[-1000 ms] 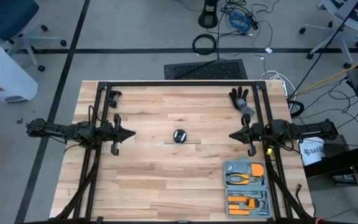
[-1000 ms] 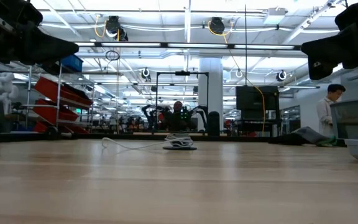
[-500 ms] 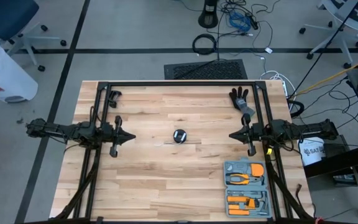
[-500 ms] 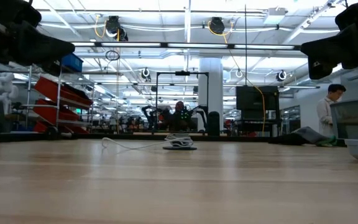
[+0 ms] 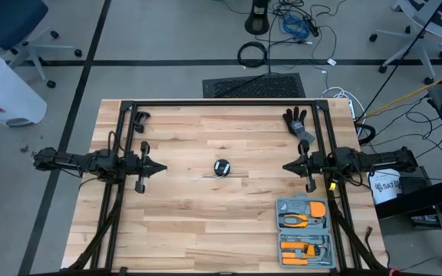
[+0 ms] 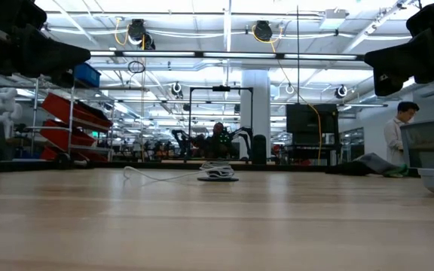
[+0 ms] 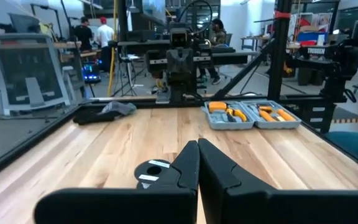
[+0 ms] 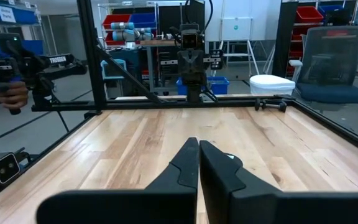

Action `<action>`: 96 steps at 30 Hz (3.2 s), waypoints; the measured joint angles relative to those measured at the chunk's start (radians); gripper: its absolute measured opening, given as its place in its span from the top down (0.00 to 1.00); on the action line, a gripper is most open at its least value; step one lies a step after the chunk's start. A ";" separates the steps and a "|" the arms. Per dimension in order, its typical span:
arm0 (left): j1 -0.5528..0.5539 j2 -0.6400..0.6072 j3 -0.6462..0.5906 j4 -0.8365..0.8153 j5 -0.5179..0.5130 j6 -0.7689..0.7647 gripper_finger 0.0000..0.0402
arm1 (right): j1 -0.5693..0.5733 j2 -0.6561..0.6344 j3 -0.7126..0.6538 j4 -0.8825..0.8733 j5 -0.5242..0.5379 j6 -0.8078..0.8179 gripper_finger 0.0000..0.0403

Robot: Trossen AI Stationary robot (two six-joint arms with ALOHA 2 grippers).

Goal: Coil cords
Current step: Return to Home Position

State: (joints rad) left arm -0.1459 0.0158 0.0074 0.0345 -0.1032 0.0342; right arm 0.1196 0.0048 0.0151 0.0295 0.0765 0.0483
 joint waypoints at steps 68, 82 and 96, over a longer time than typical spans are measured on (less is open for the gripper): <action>0.054 -0.006 0.000 0.007 0.072 -0.001 0.95 | 0.000 0.000 0.000 0.000 0.000 0.000 1.00; 0.054 -0.006 0.000 0.007 0.072 -0.001 0.95 | 0.000 0.000 0.000 0.000 0.000 0.000 1.00; 0.054 -0.006 0.000 0.007 0.072 -0.001 0.95 | 0.000 0.000 0.000 0.000 0.000 0.000 1.00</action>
State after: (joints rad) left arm -0.0917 0.0097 0.0074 0.0418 -0.0307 0.0334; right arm 0.1195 0.0051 0.0147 0.0299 0.0769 0.0479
